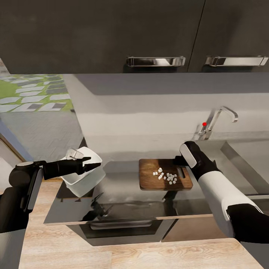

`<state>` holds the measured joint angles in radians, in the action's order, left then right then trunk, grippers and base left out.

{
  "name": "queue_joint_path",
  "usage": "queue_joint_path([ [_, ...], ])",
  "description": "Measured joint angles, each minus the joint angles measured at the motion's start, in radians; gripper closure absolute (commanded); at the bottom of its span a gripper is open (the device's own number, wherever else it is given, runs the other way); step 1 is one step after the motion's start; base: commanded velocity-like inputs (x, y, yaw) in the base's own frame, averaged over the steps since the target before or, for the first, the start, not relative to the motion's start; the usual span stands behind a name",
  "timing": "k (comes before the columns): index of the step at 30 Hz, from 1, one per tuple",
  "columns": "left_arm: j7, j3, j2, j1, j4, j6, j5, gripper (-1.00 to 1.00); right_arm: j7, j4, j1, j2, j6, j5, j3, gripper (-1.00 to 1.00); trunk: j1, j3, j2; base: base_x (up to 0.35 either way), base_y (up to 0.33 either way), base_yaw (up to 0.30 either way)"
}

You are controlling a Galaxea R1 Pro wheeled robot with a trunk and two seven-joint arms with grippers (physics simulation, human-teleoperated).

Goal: In the kitchen, take the Vidalia onion out of the sink, dice it on the chopping board with the paring knife, put the diced onion into the bowl on the countertop, then place both the paring knife and the chopping board into the sink.

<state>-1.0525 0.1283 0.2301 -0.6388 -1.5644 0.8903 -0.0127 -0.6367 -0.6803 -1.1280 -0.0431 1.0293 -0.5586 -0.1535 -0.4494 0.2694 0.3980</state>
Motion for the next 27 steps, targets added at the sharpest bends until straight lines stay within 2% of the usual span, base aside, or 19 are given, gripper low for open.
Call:
queue_joint_path([
  [27,0.001,0.000,0.000,0.000,0.000,0.000,0.000,-1.00,0.003,0.000,0.000,-0.005,0.009,0.001,-0.003,-1.00,0.000,0.000,0.000,0.000,0.001,0.000],
])
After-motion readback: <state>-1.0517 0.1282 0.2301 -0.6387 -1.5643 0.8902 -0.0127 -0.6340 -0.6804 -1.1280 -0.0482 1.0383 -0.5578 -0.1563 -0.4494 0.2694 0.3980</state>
